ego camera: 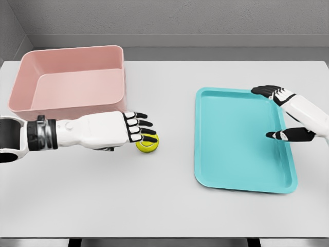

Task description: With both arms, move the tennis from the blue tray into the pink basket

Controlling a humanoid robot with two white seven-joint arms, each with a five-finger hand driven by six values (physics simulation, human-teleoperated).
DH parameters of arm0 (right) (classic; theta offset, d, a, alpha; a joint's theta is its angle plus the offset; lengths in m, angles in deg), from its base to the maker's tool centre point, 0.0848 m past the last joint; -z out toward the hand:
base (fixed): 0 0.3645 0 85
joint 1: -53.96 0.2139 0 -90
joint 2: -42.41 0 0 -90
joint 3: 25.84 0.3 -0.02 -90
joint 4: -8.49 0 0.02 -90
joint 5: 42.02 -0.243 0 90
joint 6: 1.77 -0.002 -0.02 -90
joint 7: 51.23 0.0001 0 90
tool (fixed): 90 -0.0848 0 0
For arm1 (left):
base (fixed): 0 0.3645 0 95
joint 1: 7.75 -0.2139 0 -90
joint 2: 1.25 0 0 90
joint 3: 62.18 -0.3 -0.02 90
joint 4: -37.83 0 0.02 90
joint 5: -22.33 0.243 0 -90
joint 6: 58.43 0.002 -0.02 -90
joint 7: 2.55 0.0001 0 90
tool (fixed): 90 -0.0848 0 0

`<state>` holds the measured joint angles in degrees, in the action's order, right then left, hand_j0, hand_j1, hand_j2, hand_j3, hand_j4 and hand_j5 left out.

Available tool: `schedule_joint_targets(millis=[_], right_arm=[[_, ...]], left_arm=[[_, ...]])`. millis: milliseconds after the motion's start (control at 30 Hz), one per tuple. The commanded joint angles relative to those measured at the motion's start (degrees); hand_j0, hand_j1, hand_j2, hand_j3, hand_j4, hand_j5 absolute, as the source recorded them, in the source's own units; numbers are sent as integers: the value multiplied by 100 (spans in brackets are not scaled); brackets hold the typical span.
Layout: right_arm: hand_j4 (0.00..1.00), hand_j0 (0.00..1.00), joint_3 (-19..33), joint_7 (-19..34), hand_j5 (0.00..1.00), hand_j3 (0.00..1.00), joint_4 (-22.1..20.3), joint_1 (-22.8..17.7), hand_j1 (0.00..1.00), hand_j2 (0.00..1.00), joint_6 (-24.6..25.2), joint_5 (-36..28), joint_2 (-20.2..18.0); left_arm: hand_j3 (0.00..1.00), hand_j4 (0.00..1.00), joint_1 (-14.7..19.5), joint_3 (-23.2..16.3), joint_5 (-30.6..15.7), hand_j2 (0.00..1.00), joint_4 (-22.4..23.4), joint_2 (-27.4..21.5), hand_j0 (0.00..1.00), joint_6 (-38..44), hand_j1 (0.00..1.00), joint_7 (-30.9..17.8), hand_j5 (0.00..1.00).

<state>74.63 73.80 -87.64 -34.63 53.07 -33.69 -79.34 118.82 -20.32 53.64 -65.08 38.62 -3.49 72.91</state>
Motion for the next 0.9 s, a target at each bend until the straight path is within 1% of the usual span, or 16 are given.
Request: schedule_joint_targets(millis=[0, 100, 167, 200, 367, 433, 500, 567, 600, 667, 700, 867], right_arm=[[100, 100, 34, -3, 100, 100, -2, 0, 100, 100, 16, -51, 2], [100, 100, 34, -3, 100, 100, -2, 0, 100, 100, 16, -51, 55], [100, 100, 34, -3, 100, 100, 7, 0, 100, 100, 16, -42, 55], [100, 100, 34, -3, 100, 100, 7, 0, 100, 100, 16, -51, 55], [100, 100, 34, -3, 100, 100, -2, 0, 100, 100, 16, -42, 55], [100, 100, 34, -3, 100, 100, -2, 0, 100, 100, 16, -42, 55], [100, 100, 34, -3, 100, 100, 24, 0, 100, 100, 16, -42, 55], [100, 100, 42, -3, 100, 100, 59, 0, 100, 100, 16, -42, 55], [100, 100, 34, -3, 100, 100, 68, 0, 100, 100, 16, -42, 55], [100, 100, 42, -3, 100, 100, 59, 0, 100, 100, 16, -42, 55], [100, 100, 42, -3, 100, 100, 68, 0, 100, 100, 16, -42, 55], [100, 100, 42, -3, 100, 100, 59, -26, 100, 100, 16, -42, 55]], left_arm=[[100, 100, 17, -284, 15, 100, 8, 135, 100, 6, 100, -5, 100], [100, 100, 105, -354, 6, 100, 52, 267, 100, 6, 100, -5, 100], [100, 100, 246, -530, 6, 100, 131, 372, 100, 6, 100, -5, 100], [100, 100, 255, -539, 6, 100, 166, 416, 100, 6, 100, -5, 100], [100, 100, 334, -609, -29, 100, 289, 425, 100, 6, 100, 4, 100], [100, 100, 404, -723, -82, 100, 395, 425, 100, 6, 100, 4, 100], [100, 100, 431, -732, -328, 100, 606, 522, 100, 6, 100, 4, 100], [100, 100, 457, -732, -389, 100, 711, 531, 100, 6, 100, 4, 100], [100, 100, 492, -741, -504, 100, 843, 636, 100, 6, 100, -5, 100], [100, 100, 545, -811, -539, 100, 1089, 768, 100, 6, 100, 4, 100], [100, 100, 562, -820, -670, 100, 1177, 777, 100, 6, 100, -5, 100], [100, 100, 598, -855, -688, 100, 1309, 856, 100, 6, 100, -5, 100]])
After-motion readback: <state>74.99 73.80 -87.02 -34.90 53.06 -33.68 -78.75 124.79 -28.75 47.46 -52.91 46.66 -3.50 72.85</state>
